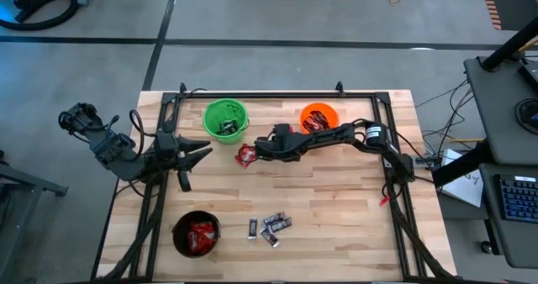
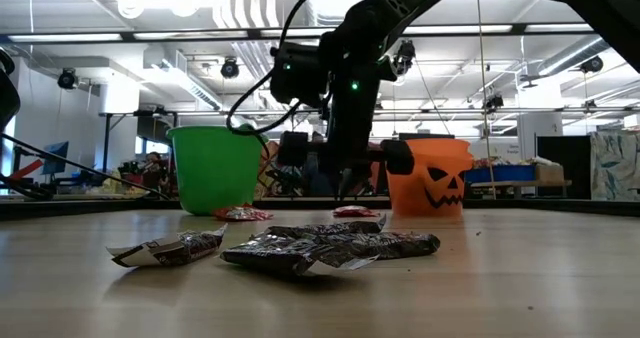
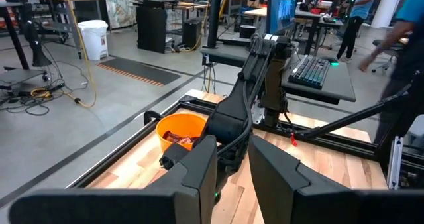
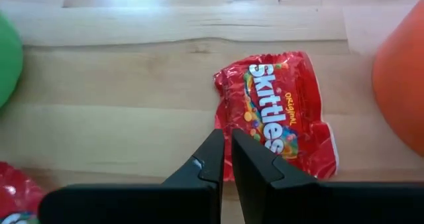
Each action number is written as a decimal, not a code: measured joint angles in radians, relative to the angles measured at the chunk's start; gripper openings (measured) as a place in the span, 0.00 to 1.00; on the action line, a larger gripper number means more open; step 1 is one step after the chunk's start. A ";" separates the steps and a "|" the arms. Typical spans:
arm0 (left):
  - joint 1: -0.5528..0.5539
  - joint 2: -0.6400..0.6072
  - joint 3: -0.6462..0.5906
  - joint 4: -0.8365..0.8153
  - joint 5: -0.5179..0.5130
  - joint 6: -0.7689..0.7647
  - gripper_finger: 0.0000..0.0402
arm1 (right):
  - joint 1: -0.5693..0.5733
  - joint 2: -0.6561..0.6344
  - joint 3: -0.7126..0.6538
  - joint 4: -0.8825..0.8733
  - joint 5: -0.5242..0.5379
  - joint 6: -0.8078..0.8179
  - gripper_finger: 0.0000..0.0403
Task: Sort candy
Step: Put the red candy into the black bucket
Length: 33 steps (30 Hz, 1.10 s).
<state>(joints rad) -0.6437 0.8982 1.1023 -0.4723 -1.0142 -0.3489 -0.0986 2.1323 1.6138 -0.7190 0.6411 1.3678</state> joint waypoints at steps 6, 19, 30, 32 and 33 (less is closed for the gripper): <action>0.000 0.000 0.000 -0.001 0.000 0.000 0.18 | -0.004 0.049 0.000 0.001 -0.021 0.020 0.06; 0.000 -0.003 0.000 -0.008 0.001 0.000 0.18 | 0.032 0.010 0.002 -0.040 -0.272 -0.108 0.06; 0.000 -0.004 0.000 -0.016 0.001 0.001 0.18 | 0.141 -0.204 -0.001 -0.277 -0.536 -0.283 0.06; 0.000 -0.004 0.000 -0.016 0.001 0.006 0.18 | 0.141 -0.242 -0.001 -0.293 -0.583 -0.334 0.06; 0.000 -0.004 0.000 -0.016 0.001 0.008 0.18 | 0.135 -0.257 -0.001 -0.298 -0.611 -0.357 0.06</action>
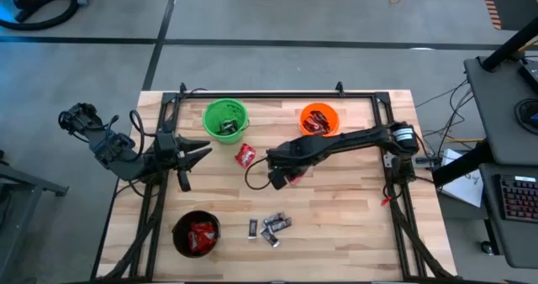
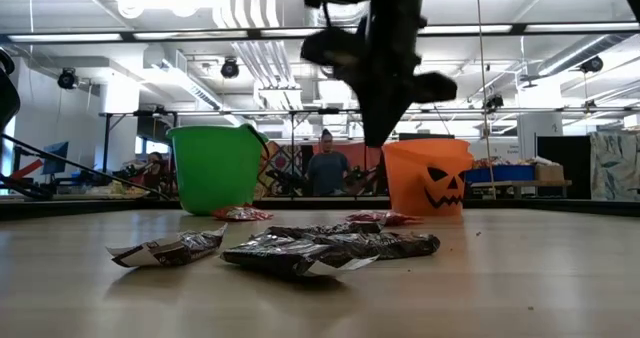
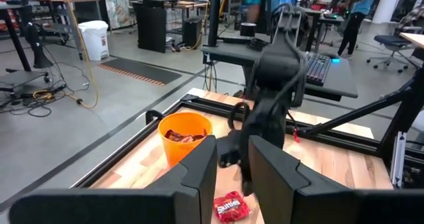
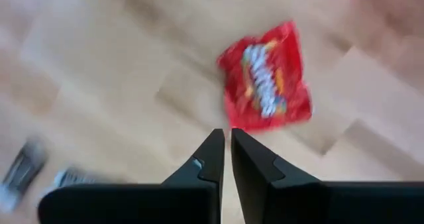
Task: Sort candy
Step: Put the red candy into the black bucket
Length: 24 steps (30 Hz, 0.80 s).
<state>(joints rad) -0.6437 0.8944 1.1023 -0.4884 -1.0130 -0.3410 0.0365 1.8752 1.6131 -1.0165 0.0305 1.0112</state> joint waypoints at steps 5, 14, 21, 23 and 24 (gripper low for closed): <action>0.000 0.000 0.000 0.000 0.000 0.001 0.18 | -0.060 -0.036 0.000 -0.037 -0.103 -0.075 0.11; 0.000 0.003 0.000 0.032 0.000 -0.008 0.18 | -0.076 0.018 0.000 -0.019 -0.117 -0.296 0.30; 0.000 0.013 0.000 0.044 0.000 -0.008 0.18 | -0.072 0.089 -0.002 -0.018 -0.116 -0.331 0.43; 0.000 0.017 0.000 0.045 0.000 -0.008 0.18 | -0.074 0.109 -0.002 -0.019 -0.113 -0.333 0.48; 0.000 0.020 0.000 0.045 -0.001 -0.008 0.18 | -0.075 0.119 -0.002 -0.018 -0.112 -0.333 0.50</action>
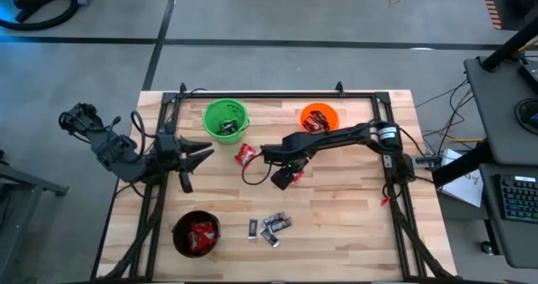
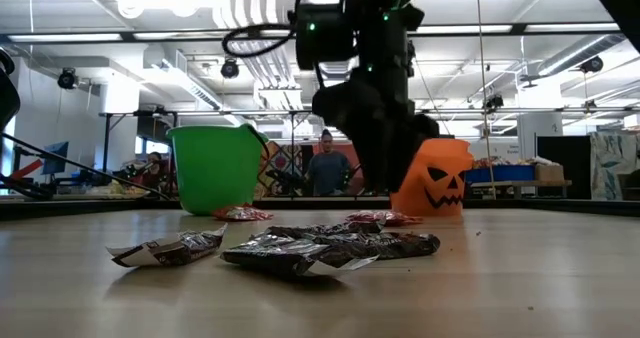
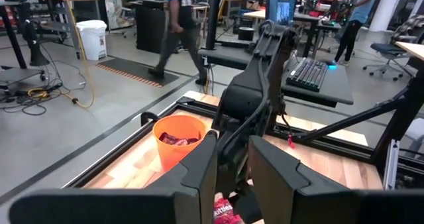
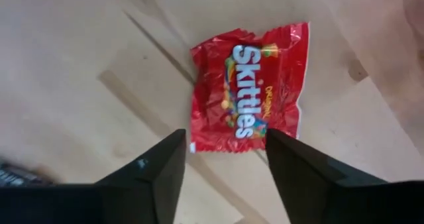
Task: Sort candy
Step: Put the red candy into the black bucket
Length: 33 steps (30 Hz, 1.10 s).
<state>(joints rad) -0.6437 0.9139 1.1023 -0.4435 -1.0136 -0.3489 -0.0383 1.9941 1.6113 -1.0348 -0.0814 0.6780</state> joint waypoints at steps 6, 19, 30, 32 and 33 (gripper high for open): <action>0.000 0.010 0.000 0.001 0.000 0.000 0.18 | 0.001 0.047 0.000 0.011 0.021 -0.037 0.66; 0.000 0.015 0.000 0.014 0.000 -0.008 0.18 | -0.008 0.110 0.002 0.043 -0.006 -0.121 0.57; 0.000 0.032 0.000 0.027 0.002 -0.008 0.18 | -0.008 0.034 -0.002 0.104 -0.005 -0.122 0.14; 0.000 0.032 0.000 0.031 0.002 -0.008 0.18 | -0.008 0.008 -0.002 0.115 -0.005 -0.122 0.08; 0.000 0.032 0.000 0.034 0.002 -0.008 0.18 | -0.008 -0.005 -0.002 0.124 -0.005 -0.123 0.06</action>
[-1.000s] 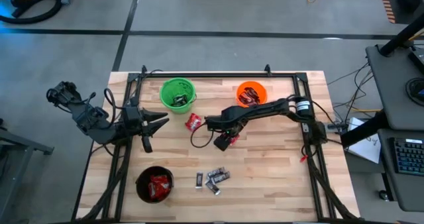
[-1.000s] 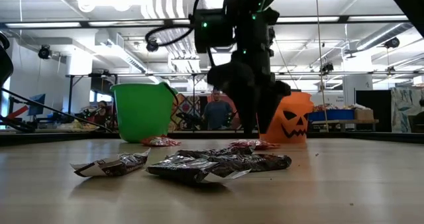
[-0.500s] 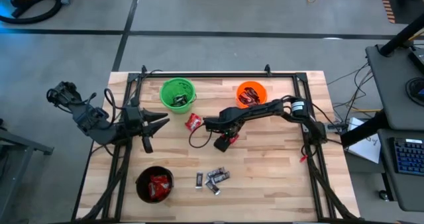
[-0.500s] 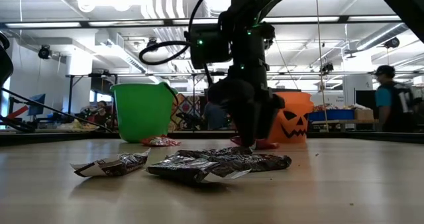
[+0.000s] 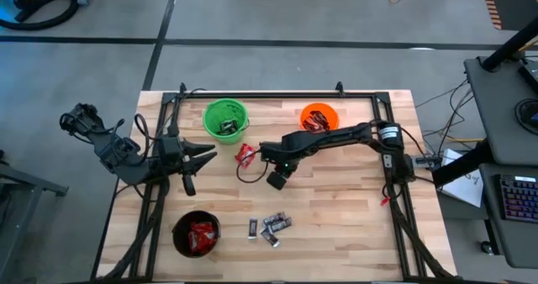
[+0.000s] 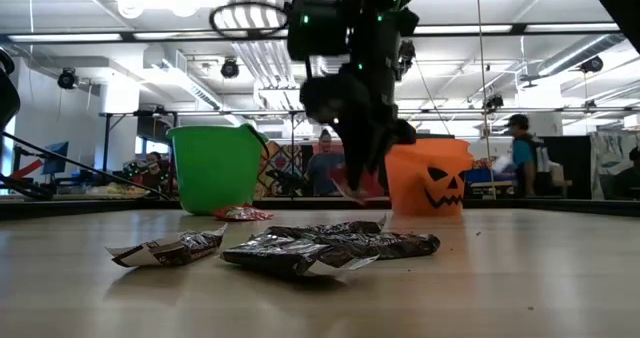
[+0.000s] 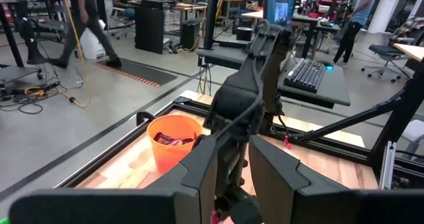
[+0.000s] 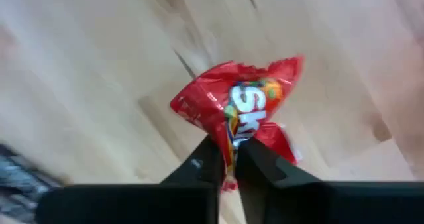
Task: Sort candy
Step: Put the red candy into the black bucket
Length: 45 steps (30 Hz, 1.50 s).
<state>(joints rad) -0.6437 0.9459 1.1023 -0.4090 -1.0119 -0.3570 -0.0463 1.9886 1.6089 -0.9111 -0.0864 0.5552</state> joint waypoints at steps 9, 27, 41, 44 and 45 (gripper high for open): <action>0.000 0.000 0.000 0.012 0.033 0.007 0.18 | -0.002 -0.221 0.000 0.152 -0.071 0.000 0.03; 0.007 0.084 0.000 0.197 0.072 0.178 0.44 | 0.012 -0.402 0.000 0.632 -0.542 -0.071 0.03; 0.184 0.136 -0.002 0.246 0.409 0.197 0.57 | 0.020 -0.373 0.000 0.646 -0.543 -0.050 0.03; 0.229 0.145 -0.012 0.248 0.518 0.167 0.57 | 0.026 -0.374 0.000 0.655 -0.542 -0.050 0.03; 0.242 0.151 -0.016 0.248 0.550 0.159 0.57 | 0.027 -0.374 0.000 0.657 -0.543 -0.050 0.03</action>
<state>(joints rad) -0.4016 1.0971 1.0863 -0.1606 -0.4614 -0.1979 -0.0196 1.6143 1.6093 -0.2539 -0.6290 0.5049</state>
